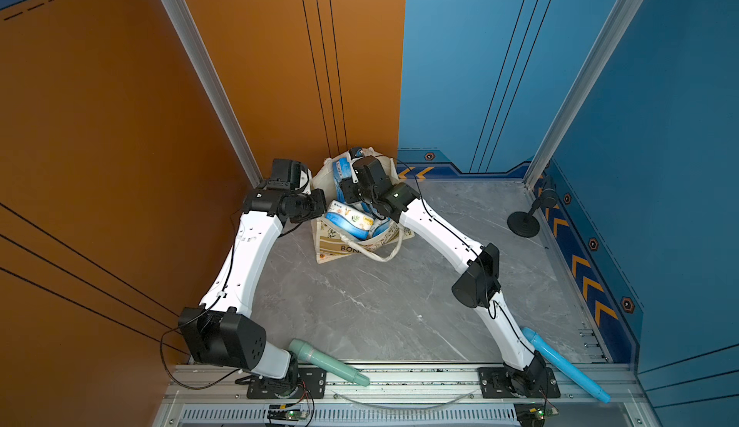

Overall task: Put tissues into the canvas bag
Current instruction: Place the pack of facial tissues in the canvas bag.

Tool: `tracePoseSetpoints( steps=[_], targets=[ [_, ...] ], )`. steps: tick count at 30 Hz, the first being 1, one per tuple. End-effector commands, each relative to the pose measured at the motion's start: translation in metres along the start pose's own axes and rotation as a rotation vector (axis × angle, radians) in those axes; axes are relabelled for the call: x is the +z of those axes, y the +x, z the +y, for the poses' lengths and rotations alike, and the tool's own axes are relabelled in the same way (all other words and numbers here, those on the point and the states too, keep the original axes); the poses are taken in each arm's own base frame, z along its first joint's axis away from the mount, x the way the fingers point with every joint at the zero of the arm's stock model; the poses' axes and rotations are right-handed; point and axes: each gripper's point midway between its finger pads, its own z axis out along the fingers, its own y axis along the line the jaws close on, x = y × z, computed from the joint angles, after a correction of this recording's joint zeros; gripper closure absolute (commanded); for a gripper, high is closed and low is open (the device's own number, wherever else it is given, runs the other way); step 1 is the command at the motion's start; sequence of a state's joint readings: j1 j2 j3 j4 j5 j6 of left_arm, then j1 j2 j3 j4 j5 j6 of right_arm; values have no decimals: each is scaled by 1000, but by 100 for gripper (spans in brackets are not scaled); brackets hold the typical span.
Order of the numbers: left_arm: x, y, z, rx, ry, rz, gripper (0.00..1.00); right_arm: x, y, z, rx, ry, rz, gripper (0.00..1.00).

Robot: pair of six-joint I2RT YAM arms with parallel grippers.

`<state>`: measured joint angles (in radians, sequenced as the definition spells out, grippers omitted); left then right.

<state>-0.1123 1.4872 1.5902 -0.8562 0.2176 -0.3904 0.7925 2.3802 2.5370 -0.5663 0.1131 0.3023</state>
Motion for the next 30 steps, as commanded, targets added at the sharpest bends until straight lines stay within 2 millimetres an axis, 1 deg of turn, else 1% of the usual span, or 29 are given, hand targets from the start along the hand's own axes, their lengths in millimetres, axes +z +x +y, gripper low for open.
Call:
tracePoseSetpoints(
  steps=[1, 5, 8, 10, 15, 17, 22, 24, 25, 27, 30],
  targets=[
    [-13, -24, -13, 19, 40, -86, 100, -18, 8, -7, -23, -10, 94, 55],
    [-10, -25, -14, 16, 42, -82, 100, -23, 20, -16, 3, -47, 176, 56],
    [-8, -25, -15, 18, 41, -77, 100, -20, 28, -20, 32, -76, 215, 57],
    [-6, -25, -16, 20, 42, -75, 100, -17, 29, -20, 40, -85, 218, 57],
    [-3, -26, -19, 21, 45, -69, 100, -4, 31, -8, 47, -116, 208, 57],
    [-3, -26, -20, 24, 46, -70, 100, 3, 37, -7, 37, -106, 213, 57],
    [-1, -25, -19, 23, 43, -67, 100, 12, 54, -9, 8, -82, 248, 57],
    [0, -25, -20, 24, 43, -65, 100, 14, 57, -8, -4, -83, 255, 53],
    [0, -25, -20, 22, 42, -64, 100, 13, 58, -8, -8, -84, 255, 48],
    [1, -25, -21, 24, 43, -63, 100, 11, 56, -6, -13, -92, 253, 42],
    [1, -25, -22, 26, 43, -63, 100, 4, 46, -5, -19, -106, 235, 33]
  ],
)
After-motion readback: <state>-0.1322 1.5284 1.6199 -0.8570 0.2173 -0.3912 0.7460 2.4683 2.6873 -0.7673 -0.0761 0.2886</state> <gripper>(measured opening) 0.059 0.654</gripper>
